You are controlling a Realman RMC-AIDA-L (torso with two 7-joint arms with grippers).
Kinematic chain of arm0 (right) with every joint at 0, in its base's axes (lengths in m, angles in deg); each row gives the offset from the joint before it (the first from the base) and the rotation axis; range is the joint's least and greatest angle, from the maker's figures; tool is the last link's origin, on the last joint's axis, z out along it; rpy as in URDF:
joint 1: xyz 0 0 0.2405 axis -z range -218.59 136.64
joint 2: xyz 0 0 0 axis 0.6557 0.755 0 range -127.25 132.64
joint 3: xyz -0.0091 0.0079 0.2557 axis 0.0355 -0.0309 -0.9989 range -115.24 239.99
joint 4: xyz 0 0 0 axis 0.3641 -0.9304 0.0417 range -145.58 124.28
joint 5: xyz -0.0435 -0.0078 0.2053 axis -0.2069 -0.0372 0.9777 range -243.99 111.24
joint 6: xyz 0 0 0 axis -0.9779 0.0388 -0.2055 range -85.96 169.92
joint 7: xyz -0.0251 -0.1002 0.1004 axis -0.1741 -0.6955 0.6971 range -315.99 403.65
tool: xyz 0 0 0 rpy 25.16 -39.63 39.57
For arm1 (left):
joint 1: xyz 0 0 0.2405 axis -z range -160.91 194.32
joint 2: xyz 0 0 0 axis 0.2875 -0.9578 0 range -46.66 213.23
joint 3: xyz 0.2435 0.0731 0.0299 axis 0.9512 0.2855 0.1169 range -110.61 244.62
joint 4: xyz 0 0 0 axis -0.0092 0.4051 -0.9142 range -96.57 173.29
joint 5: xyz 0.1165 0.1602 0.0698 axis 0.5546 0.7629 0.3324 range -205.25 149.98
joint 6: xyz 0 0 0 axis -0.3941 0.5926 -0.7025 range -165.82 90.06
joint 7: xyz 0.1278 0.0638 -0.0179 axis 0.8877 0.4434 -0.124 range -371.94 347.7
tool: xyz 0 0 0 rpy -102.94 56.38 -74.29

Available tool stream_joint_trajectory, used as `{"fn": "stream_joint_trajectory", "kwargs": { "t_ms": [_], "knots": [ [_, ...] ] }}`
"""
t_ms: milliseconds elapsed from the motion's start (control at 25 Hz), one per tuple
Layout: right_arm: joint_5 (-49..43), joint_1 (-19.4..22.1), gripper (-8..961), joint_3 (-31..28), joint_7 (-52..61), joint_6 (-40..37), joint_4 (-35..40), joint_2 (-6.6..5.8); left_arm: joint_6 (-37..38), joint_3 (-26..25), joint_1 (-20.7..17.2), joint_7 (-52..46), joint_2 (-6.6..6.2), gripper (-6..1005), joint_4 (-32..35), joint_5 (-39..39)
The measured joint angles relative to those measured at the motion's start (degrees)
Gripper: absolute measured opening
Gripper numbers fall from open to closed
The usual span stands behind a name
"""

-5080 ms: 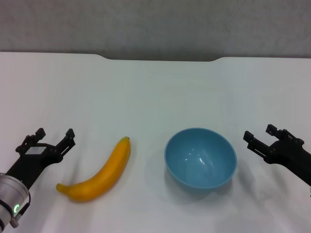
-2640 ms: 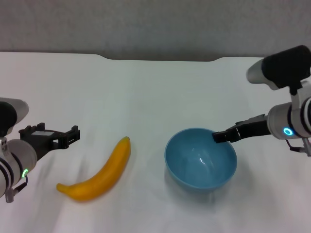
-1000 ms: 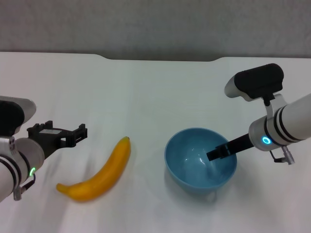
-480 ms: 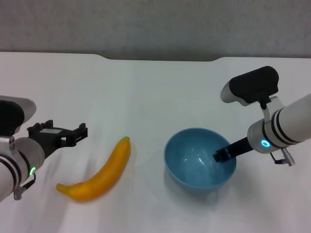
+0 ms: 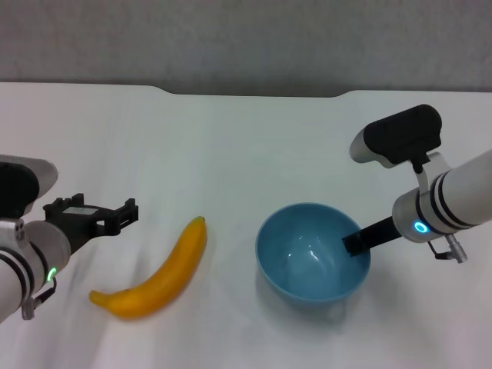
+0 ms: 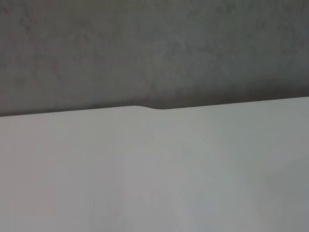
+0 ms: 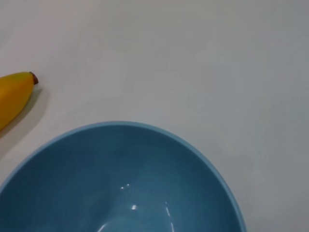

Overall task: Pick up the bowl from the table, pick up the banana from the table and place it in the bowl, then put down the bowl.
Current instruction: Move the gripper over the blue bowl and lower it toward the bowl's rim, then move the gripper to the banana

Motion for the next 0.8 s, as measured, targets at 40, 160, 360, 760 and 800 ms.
{"fn": "stream_joint_trajectory", "kwargs": {
  "t_ms": [40, 160, 360, 760, 800],
  "knots": [
    [0.0, 0.1, 79, -0.1, 0.0, -0.1, 0.0, 0.01, 0.0, 0.0, 0.0, 0.0, 0.00, 832, 0.0, 0.0],
    [0.1, 0.7, 69, 0.1, 0.0, -1.1, -0.3, 0.08, 0.0, 0.0, -0.1, 0.0, 0.04, 831, 0.0, 0.0],
    [0.0, 4.7, 60, 0.3, 0.0, -2.3, -6.4, 0.11, 0.2, 0.2, -0.5, 0.1, 0.01, 828, -0.3, -0.9],
    [-0.1, 7.1, 35, -1.8, -0.1, -2.4, -9.1, -0.22, 8.7, 4.7, -2.4, 5.5, -1.24, 824, -10.6, -4.1],
    [-0.2, 7.2, 35, -1.9, -0.2, -2.6, -9.1, -0.23, 9.3, 4.8, -2.2, 5.5, -1.36, 823, -10.9, -4.1]
  ]
}}
